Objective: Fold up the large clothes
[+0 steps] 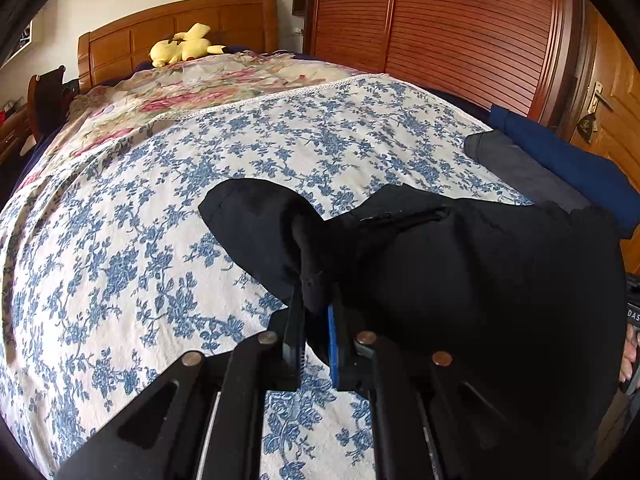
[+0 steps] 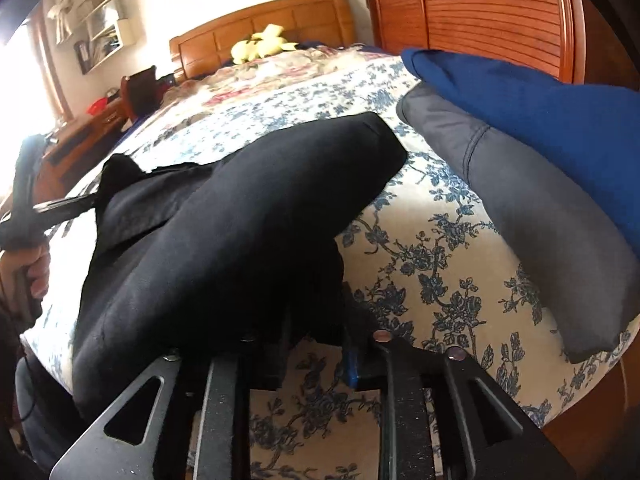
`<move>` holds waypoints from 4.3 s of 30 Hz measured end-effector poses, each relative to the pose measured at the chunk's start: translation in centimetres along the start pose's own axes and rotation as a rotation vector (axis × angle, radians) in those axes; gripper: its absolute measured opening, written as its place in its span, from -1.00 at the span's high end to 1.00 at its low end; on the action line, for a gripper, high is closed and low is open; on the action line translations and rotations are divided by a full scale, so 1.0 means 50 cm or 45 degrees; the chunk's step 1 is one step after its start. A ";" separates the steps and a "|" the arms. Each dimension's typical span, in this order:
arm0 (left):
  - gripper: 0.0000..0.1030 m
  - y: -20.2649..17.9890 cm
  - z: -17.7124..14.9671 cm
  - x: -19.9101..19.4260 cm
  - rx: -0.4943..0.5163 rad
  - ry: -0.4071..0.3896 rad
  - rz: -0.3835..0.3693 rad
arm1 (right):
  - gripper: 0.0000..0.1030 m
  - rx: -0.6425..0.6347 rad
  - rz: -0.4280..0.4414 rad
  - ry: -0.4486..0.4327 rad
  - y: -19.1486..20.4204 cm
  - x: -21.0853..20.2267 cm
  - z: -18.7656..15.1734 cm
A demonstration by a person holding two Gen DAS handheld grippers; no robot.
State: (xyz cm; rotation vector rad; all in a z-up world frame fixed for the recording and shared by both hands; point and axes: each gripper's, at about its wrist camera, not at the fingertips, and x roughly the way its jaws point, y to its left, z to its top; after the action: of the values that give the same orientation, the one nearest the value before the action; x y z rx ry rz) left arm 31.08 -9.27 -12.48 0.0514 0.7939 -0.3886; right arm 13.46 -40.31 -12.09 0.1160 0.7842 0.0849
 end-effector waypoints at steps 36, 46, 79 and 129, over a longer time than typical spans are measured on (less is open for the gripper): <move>0.90 -0.159 0.202 -0.128 0.136 -0.199 0.083 | 0.91 -0.172 0.249 -0.295 -0.034 -0.096 0.193; 0.90 -0.423 0.441 -0.103 0.284 -0.379 -0.023 | 0.91 -0.165 0.046 -0.493 -0.210 -0.254 0.304; 0.44 -0.693 0.430 -0.052 0.440 -0.292 -0.344 | 0.75 0.084 -0.571 -0.507 -0.458 -0.424 0.169; -0.12 -0.384 0.081 -0.404 0.293 -0.457 -0.231 | -0.56 -0.056 -0.468 -0.422 -0.119 -0.352 0.205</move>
State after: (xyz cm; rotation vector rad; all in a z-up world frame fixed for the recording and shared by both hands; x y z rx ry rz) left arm 14.18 -21.36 6.48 0.1213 0.3977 -0.6405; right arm 8.48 -49.04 6.61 -0.0568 0.4621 -0.2600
